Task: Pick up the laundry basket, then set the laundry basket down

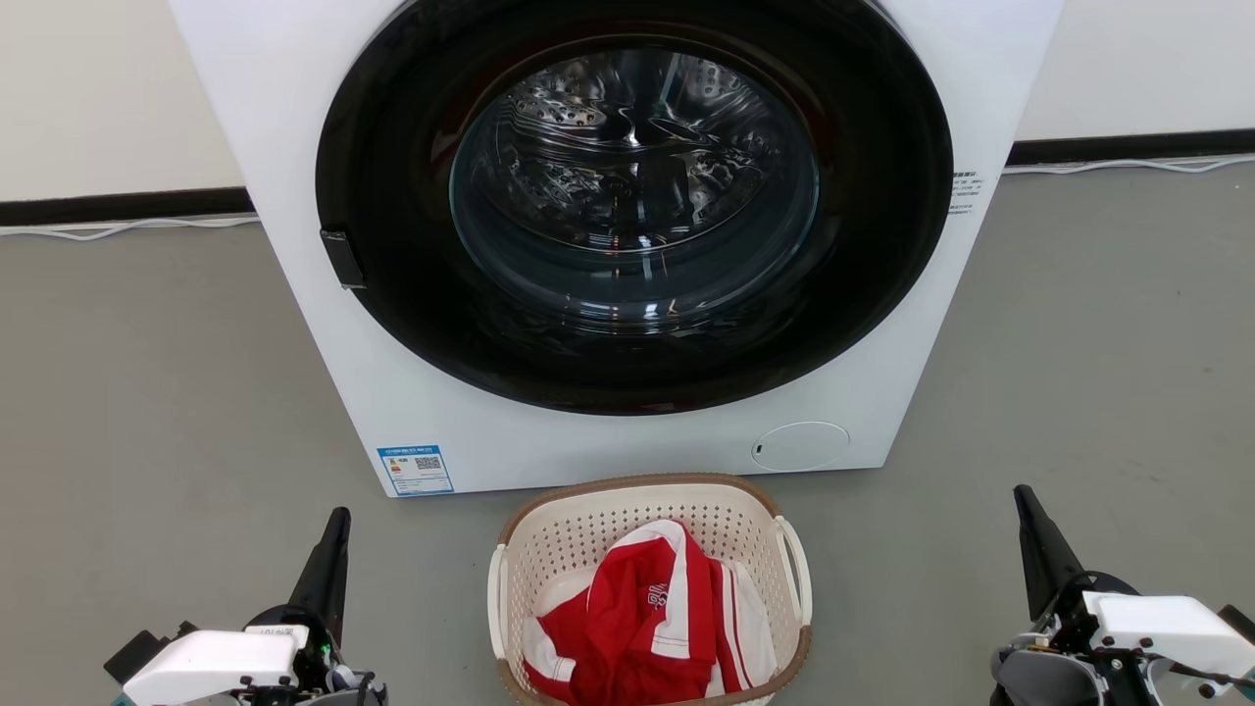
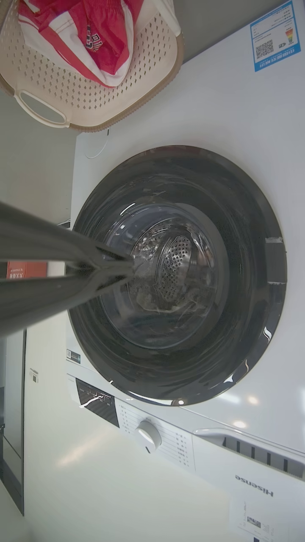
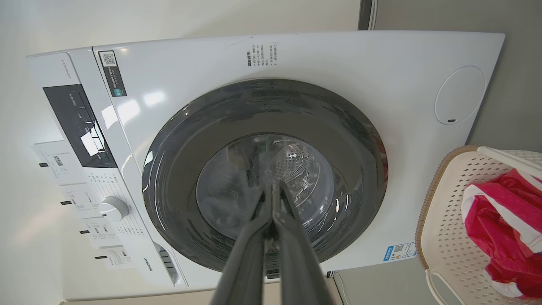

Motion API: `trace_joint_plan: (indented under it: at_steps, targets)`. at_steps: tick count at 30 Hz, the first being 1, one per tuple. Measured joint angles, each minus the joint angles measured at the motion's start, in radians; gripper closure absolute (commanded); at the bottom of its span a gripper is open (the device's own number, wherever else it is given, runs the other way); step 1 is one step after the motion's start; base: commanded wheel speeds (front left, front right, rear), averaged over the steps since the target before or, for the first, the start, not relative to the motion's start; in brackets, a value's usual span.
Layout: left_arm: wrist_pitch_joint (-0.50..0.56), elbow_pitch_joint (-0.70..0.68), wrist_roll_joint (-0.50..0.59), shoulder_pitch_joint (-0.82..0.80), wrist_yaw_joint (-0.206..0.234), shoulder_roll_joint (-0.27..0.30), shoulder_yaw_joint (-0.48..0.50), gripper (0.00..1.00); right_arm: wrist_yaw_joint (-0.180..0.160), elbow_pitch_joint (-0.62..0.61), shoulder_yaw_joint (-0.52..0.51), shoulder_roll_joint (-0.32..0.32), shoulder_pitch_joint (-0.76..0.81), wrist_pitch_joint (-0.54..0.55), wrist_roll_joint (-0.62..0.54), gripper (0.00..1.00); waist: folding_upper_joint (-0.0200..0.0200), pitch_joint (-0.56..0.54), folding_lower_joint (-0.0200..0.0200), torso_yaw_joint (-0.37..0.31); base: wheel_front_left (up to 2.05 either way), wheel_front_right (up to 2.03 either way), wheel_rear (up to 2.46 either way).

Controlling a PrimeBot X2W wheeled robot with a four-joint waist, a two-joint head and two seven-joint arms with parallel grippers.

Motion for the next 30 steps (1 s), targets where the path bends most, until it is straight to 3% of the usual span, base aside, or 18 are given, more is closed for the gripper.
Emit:
trace_joint_plan:
  at_steps: [14,15,16,17,18,30]
  targets:
    - [0.0,0.0,0.0,0.0,0.0,0.0,0.0,1.0,0.0,0.0,0.0,0.0,0.0,0.0,0.0,1.0,0.0,0.0,0.0,0.0,0.0,0.0,0.0]
    - [0.0,0.0,0.0,0.0,0.0,0.0,0.0,0.0,0.0,0.0,0.0,0.0,0.0,0.0,0.0,0.0,0.0,0.0,0.0,0.0,0.0,0.0,0.0]
    - [-0.001,0.006,0.0,0.002,0.0,-0.001,0.0,0.0,0.0,0.004,0.001,0.001,0.003,0.0,0.0,0.0,0.0,0.0,0.0,0.0,0.0,0.0,0.0]
    - [-0.002,0.018,0.0,0.007,0.0,-0.003,0.0,1.0,0.0,0.014,0.002,0.003,0.009,0.0,0.0,1.0,0.0,0.0,0.0,0.0,0.0,0.0,0.0]
    - [-0.002,0.03,0.0,0.018,0.0,-0.007,-0.001,0.0,-0.001,0.027,0.003,0.006,0.02,0.0,0.0,0.0,0.0,0.0,0.0,0.0,0.0,0.0,0.0]
    - [-0.031,0.046,0.003,0.046,0.001,-0.009,-0.024,0.0,-0.001,0.019,0.018,0.01,0.047,-0.019,-0.006,0.0,0.0,-0.001,0.0003,0.0,0.0,0.0,0.0]
